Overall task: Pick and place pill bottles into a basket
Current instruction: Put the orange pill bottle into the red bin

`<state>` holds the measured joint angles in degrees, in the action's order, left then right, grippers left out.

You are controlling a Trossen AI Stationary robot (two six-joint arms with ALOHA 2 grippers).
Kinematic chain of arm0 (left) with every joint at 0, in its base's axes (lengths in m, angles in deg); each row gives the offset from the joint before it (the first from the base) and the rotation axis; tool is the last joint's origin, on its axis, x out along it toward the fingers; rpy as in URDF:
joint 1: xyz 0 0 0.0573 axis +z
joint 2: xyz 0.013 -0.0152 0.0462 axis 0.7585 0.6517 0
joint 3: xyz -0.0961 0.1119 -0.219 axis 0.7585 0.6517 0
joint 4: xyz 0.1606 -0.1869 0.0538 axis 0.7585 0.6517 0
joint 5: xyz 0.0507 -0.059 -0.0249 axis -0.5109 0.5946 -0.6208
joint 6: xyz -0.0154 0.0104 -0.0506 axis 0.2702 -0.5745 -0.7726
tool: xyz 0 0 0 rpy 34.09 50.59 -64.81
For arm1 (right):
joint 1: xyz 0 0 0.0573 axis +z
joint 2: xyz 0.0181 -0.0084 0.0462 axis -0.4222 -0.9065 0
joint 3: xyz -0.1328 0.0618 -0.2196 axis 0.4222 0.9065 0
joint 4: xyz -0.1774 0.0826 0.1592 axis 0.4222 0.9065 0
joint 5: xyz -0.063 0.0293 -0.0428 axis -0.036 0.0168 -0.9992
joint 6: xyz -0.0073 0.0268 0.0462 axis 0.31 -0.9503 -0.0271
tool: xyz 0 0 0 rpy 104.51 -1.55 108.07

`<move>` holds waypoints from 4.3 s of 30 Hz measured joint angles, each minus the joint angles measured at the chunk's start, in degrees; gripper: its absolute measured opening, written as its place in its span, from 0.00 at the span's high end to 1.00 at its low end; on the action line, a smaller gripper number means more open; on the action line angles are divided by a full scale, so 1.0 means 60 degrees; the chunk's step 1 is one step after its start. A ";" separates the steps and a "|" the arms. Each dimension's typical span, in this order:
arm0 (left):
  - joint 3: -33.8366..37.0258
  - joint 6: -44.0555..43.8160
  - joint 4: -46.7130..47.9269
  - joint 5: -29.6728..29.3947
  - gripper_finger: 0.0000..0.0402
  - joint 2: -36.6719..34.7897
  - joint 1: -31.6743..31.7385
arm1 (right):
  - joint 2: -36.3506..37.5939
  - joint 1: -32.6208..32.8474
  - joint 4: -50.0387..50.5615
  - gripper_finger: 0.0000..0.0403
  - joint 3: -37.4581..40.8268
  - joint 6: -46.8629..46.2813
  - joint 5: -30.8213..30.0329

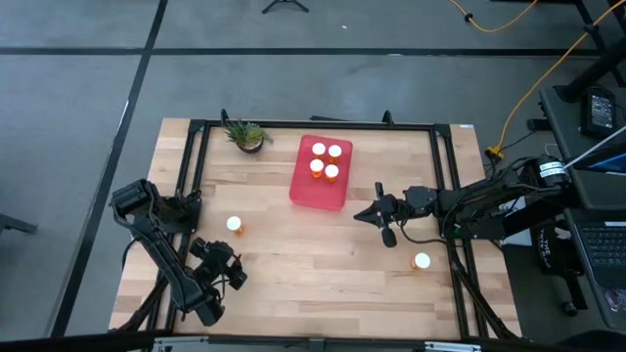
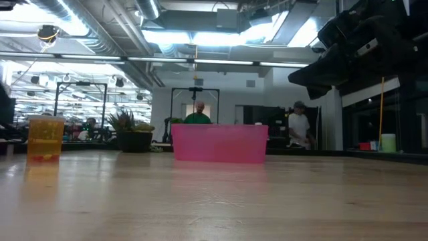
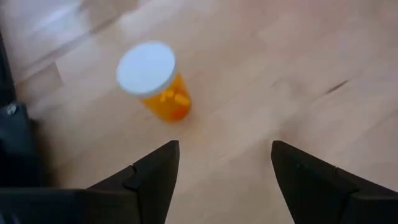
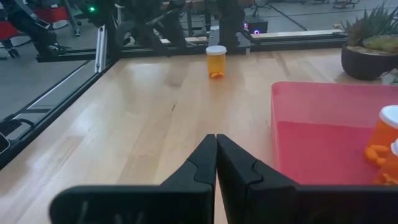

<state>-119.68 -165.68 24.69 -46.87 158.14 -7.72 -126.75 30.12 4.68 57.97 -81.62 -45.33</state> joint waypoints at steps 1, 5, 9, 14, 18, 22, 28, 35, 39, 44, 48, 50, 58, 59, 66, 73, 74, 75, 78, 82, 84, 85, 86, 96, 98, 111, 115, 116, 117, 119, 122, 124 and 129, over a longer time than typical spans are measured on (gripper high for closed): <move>0.0017 -0.0056 -0.0005 -0.0134 0.38 0.0000 0.0000 | 0.0000 0.0000 0.0000 0.96 0.0000 -0.0006 0.0000; 0.0289 -0.0520 -0.0040 -0.0274 0.38 0.0000 0.0011 | 0.0000 0.0000 0.0000 0.96 0.0000 -0.0004 0.0000; 0.0551 -0.1037 -0.0035 -0.0125 0.38 0.0000 0.0041 | 0.0000 -0.0004 -0.0004 0.96 0.0000 -0.0051 -0.0284; 0.0590 -0.0989 -0.0043 -0.0174 0.38 0.0000 0.0169 | 0.0000 -0.0007 -0.0004 0.96 0.0000 -0.0183 -0.0331; 0.0590 -0.1067 -0.0043 -0.0363 0.38 0.0000 0.0281 | 0.0000 -0.0007 -0.0004 0.96 0.0000 -0.0162 -0.0329; 0.0744 -0.1223 -0.0054 -0.0314 0.38 0.0000 0.0565 | 0.0000 -0.0007 -0.0004 0.96 0.0000 -0.0149 -0.0331; 0.1415 -0.1423 -0.0382 -0.0082 0.38 0.0000 0.1188 | 0.0000 -0.0007 -0.0005 0.96 0.0004 -0.0144 -0.0331; 0.1869 -0.1492 -0.0556 -0.0289 0.38 0.0000 0.1586 | 0.0000 -0.0007 -0.0007 0.96 0.0004 -0.0124 -0.0331; 0.1876 -0.1486 -0.0564 -0.0573 0.38 0.0000 0.1762 | 0.0000 -0.0007 -0.0007 0.96 0.0004 -0.0102 -0.0335; 0.1876 -0.1351 -0.0563 -0.0629 0.38 0.0000 0.2002 | 0.0000 -0.0007 -0.0007 0.96 0.0004 -0.0102 -0.0335; 0.1876 -0.1188 -0.0560 -0.0731 0.38 0.0000 0.2272 | 0.0000 -0.0007 -0.0007 0.96 0.0004 -0.0102 -0.0335; 0.1876 -0.1051 -0.0560 -0.0731 0.38 0.0000 0.2384 | 0.0000 -0.0007 -0.0007 0.96 0.0004 -0.0102 -0.0335; 0.1876 -0.0492 -0.0958 -0.0718 0.38 0.0000 0.2559 | 0.0000 -0.0007 -0.0007 0.96 0.0004 -0.0139 -0.0335; 0.1876 -0.0414 -0.1055 -0.0667 0.38 0.0000 0.2557 | 0.0000 -0.0007 -0.0007 0.96 0.0004 -0.0141 -0.0335; 0.1876 -0.0370 -0.1132 -0.0638 0.38 0.0000 0.2557 | 0.0000 -0.0006 -0.0011 0.96 0.0004 -0.0151 -0.0335; 0.1876 -0.0121 -0.1247 -0.0629 0.38 0.0000 0.2557 | 0.0000 -0.0007 -0.0011 0.96 0.0004 -0.0168 -0.0335; 0.1876 -0.0092 -0.1245 -0.0613 0.38 0.0000 0.2557 | 0.0000 -0.0007 -0.0011 0.96 0.0004 -0.0168 -0.0335; 0.1876 -0.0082 -0.1245 -0.0610 0.38 0.0000 0.2557 | 0.0000 -0.0006 -0.0011 0.96 0.0004 -0.0164 -0.0335; 0.1876 -0.0082 -0.1245 -0.0601 0.38 0.0000 0.2557 | 0.0000 -0.0006 -0.0011 0.96 0.0004 -0.0166 -0.0335; 0.1876 0.0013 -0.1241 -0.0559 0.38 0.0000 0.2554 | 0.0000 -0.0007 -0.0011 0.96 0.0004 -0.0160 -0.0335; 0.1876 0.0049 -0.1241 -0.0559 0.39 0.0000 0.2554 | 0.0000 -0.0005 -0.0011 0.96 0.0004 -0.0168 -0.0335; 0.1876 0.0052 -0.1239 -0.0559 0.40 0.0000 0.2554 | 0.0000 -0.0006 -0.0011 0.96 0.0004 -0.0164 -0.0335; 0.1876 0.0052 -0.1241 -0.0559 0.41 0.0000 0.2554 | 0.0000 -0.0007 -0.0011 0.96 0.0004 -0.0160 -0.0335; 0.1876 0.0052 -0.1237 -0.0552 0.49 0.0000 0.2528 | 0.0000 -0.0005 -0.0011 0.96 0.0004 -0.0153 -0.0335; 0.1876 0.0052 -0.1237 -0.0552 0.48 0.0000 0.2528 | 0.0000 -0.0007 -0.0011 0.96 0.0004 -0.0153 -0.0335; 0.1393 0.0593 -0.0710 -0.0570 0.48 0.0000 0.2528 | 0.0000 -0.0004 -0.0011 0.96 0.0004 -0.0149 -0.0335; 0.0966 0.0919 -0.0335 -0.0686 0.48 -0.0024 0.2528 | 0.0000 -0.0004 -0.0011 0.96 0.0004 -0.0158 -0.0335; 0.0857 0.1083 -0.0296 -0.0721 0.48 -0.0062 0.2528 | 0.0000 -0.0004 -0.0010 0.96 0.0004 -0.0164 -0.0335; 0.0745 0.1268 -0.0285 -0.0727 0.48 -0.0120 0.2528 | 0.0000 -0.0004 -0.0011 0.96 0.0004 -0.0164 -0.0335; 0.0569 0.1639 -0.0294 -0.0727 0.48 -0.0320 0.2528 | 0.0000 -0.0004 -0.0011 0.96 0.0004 -0.0168 -0.0335; 0.0332 0.2251 -0.0294 -0.1012 0.48 -0.0677 0.2528 | 0.0000 -0.0004 -0.0011 0.96 0.0004 -0.0171 -0.0334; 0.0218 0.2716 -0.0295 -0.1406 0.48 -0.0957 0.2528 | 0.0000 -0.0005 -0.0011 0.96 0.0004 -0.0187 -0.0335; 0.0168 0.3988 -0.0512 -0.2480 0.48 -0.1810 0.2530 | 0.0000 -0.0004 -0.0011 0.96 0.0004 -0.0211 -0.0331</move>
<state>-118.68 -141.75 21.62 -61.75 147.28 7.46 -126.75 30.10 4.62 58.00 -82.88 -47.32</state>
